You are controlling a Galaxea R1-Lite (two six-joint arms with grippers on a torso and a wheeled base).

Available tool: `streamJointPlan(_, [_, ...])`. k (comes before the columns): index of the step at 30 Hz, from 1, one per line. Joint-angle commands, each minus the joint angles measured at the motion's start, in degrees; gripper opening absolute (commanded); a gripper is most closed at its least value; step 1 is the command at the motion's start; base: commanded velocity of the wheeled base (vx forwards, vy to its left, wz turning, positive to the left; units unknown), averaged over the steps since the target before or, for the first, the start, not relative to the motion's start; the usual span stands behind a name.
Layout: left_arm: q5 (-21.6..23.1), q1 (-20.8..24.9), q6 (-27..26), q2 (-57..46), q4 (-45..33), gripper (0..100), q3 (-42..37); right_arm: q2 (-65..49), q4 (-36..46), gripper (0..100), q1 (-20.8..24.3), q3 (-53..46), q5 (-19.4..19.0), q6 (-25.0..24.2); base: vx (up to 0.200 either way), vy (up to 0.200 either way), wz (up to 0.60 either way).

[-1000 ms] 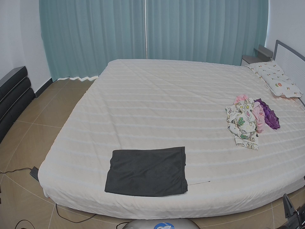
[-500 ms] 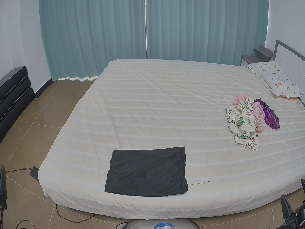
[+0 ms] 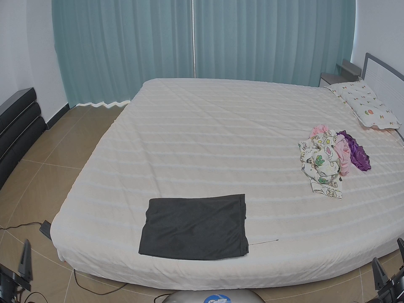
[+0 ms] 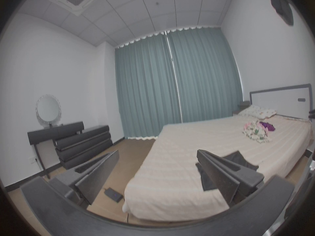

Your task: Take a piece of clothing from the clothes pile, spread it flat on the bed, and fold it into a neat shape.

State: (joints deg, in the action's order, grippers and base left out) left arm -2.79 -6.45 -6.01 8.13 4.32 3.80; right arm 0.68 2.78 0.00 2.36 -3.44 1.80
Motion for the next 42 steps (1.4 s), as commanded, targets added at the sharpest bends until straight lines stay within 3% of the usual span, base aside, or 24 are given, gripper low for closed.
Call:
streamJointPlan(1, [0.0, -0.1, 5.0, -2.9, -0.2, 100, -3.8, -0.7, 0.0, 100, 0.0, 0.0, -0.8, 0.0, 0.000, 0.000, 0.00])
streamJointPlan(5, [0.8, -0.1, 4.8, -2.9, -0.6, 100, -3.8, -0.7, -0.1, 100, 0.0, -0.1, -0.4, -0.5, 0.000, 0.000, 0.00])
streamJointPlan(11, [6.6, -0.1, -4.0, -2.9, 0.0, 100, -3.6, -0.7, -2.8, 100, 0.0, 2.0, -1.8, 0.0, 0.000, 0.000, 0.00])
streamJointPlan(14, [9.8, 1.1, -1.8, -2.6, -1.3, 100, -3.3, -0.7, -3.2, 100, 0.0, -2.4, 0.4, 0.5, 0.000, 0.000, 0.00])
streamJointPlan(16, [12.6, 6.0, 0.2, -2.5, -1.3, 100, -2.8, -0.6, -3.0, 100, 0.0, -2.3, 2.9, -1.1, 0.000, 0.000, 0.00])
streamJointPlan(19, [8.9, 11.0, -0.3, -1.6, -2.3, 100, -2.8, -0.2, -2.9, 100, -0.1, -2.3, 2.6, 0.2, 0.000, 0.000, 0.00])
streamJointPlan(22, [5.2, 9.1, 3.6, -2.9, -3.2, 100, -3.0, -0.5, -2.8, 100, -0.2, -2.3, 2.7, -0.5, 0.000, 0.000, 0.00])
streamJointPlan(23, [5.2, 9.1, 3.6, -2.9, -3.2, 100, -3.0, -0.5, -2.8, 100, -0.2, -2.3, 2.7, -0.5, 0.000, 0.000, 0.00])
streamJointPlan(24, [6.4, 5.5, 2.1, -8.1, -3.7, 100, -3.7, -0.5, -3.1, 100, -0.1, -2.4, 2.7, -0.7, 0.000, 0.000, 0.00])
streamJointPlan(42, [3.2, 6.4, 5.3, -7.4, -4.5, 100, -3.8, -0.6, -3.1, 100, 0.0, -2.4, 2.8, -0.9, 0.000, 0.000, 0.00])
